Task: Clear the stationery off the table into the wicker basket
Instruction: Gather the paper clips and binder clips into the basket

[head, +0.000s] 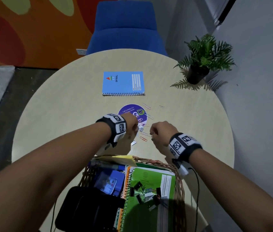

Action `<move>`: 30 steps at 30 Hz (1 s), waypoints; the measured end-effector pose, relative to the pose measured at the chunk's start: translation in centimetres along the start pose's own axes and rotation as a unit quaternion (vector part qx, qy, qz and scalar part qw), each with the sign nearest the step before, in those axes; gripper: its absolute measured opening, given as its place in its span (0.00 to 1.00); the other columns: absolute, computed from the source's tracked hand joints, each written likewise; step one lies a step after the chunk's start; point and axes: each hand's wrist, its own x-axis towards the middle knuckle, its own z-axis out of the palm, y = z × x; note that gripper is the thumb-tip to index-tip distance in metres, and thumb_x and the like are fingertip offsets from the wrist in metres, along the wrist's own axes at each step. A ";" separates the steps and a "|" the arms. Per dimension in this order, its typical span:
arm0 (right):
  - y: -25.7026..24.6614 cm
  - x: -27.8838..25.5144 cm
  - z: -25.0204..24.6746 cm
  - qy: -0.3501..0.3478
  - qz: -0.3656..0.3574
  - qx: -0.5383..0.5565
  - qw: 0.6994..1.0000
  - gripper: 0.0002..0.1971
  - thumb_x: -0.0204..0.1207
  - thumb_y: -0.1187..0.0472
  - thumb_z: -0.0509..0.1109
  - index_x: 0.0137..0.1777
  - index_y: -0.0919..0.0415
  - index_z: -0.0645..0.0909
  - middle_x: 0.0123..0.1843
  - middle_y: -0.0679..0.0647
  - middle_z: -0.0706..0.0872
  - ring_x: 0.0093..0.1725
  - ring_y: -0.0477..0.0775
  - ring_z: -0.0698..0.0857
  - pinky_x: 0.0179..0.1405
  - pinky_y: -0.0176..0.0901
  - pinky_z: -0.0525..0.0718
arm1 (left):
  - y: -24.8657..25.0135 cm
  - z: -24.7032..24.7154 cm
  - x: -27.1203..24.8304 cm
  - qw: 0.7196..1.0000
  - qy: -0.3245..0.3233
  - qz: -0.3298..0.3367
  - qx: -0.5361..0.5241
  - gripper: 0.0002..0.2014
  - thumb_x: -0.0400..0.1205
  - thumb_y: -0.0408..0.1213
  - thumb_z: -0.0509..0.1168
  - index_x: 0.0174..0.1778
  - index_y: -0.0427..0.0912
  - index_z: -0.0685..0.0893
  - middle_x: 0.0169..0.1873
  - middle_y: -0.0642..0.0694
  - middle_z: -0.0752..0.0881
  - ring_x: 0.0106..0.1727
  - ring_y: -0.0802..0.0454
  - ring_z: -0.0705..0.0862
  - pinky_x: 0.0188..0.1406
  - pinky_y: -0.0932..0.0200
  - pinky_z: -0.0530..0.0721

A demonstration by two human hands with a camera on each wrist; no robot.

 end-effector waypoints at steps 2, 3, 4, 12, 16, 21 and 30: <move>-0.4 1.1 0.5 0.003 0.005 -0.029 1.000 0.02 0.72 0.58 0.69 0.44 0.52 0.81 0.45 0.52 0.87 0.46 0.58 0.85 0.43 0.45 0.82 | 0.3 0.9 0.5 1.000 0.020 -0.013 0.013 0.13 0.82 0.40 0.62 0.50 0.34 0.87 0.38 0.40 0.81 0.41 0.41 0.78 0.49 0.55 0.81; -0.5 1.6 0.7 0.004 0.004 -0.045 0.999 0.03 0.73 0.56 0.69 0.44 0.52 0.80 0.46 0.53 0.86 0.46 0.59 0.85 0.43 0.45 0.82 | 0.4 1.3 0.9 0.999 0.026 -0.016 0.021 0.13 0.81 0.41 0.62 0.46 0.35 0.87 0.36 0.41 0.81 0.39 0.41 0.79 0.48 0.54 0.83; -0.7 1.8 1.0 0.002 0.004 -0.060 0.998 0.04 0.73 0.55 0.69 0.45 0.53 0.79 0.47 0.53 0.86 0.47 0.60 0.85 0.44 0.46 0.81 | 0.3 1.6 0.9 0.999 0.016 -0.018 0.031 0.12 0.81 0.41 0.62 0.42 0.36 0.86 0.34 0.41 0.81 0.39 0.41 0.80 0.48 0.53 0.84; -0.7 2.4 2.1 0.002 0.006 -0.097 0.995 0.07 0.77 0.55 0.66 0.48 0.57 0.81 0.46 0.56 0.87 0.43 0.61 0.84 0.39 0.46 0.79 | -0.4 2.0 0.6 0.999 0.011 -0.012 0.048 0.14 0.80 0.45 0.59 0.38 0.41 0.83 0.34 0.42 0.83 0.34 0.41 0.82 0.41 0.54 0.86; -0.3 2.2 1.9 0.014 0.014 -0.081 0.997 0.09 0.77 0.58 0.61 0.45 0.59 0.82 0.44 0.58 0.87 0.41 0.63 0.85 0.35 0.46 0.78 | -0.1 -0.1 -0.6 0.996 0.052 0.022 -0.070 0.05 0.77 0.39 0.67 0.38 0.44 0.85 0.37 0.45 0.89 0.42 0.47 0.85 0.46 0.57 0.82; 0.4 0.9 0.8 0.027 0.019 0.009 0.999 0.06 0.69 0.63 0.65 0.34 0.56 0.81 0.36 0.54 0.87 0.36 0.60 0.84 0.34 0.45 0.82 | 1.2 -1.9 -4.1 0.972 0.042 0.143 -0.181 0.05 0.74 0.33 0.74 0.36 0.48 0.86 0.31 0.56 0.88 0.36 0.62 0.84 0.39 0.73 0.77; 2.3 -3.7 -2.1 0.005 -0.057 0.118 0.991 0.09 0.71 0.71 0.69 0.46 0.60 0.88 0.34 0.49 0.86 0.32 0.40 0.82 0.42 0.36 0.77 | 4.2 1.9 -11.2 0.948 -0.111 0.254 -0.155 0.10 0.75 0.29 0.70 0.50 0.44 0.89 0.43 0.47 0.93 0.37 0.66 0.84 0.39 0.85 0.73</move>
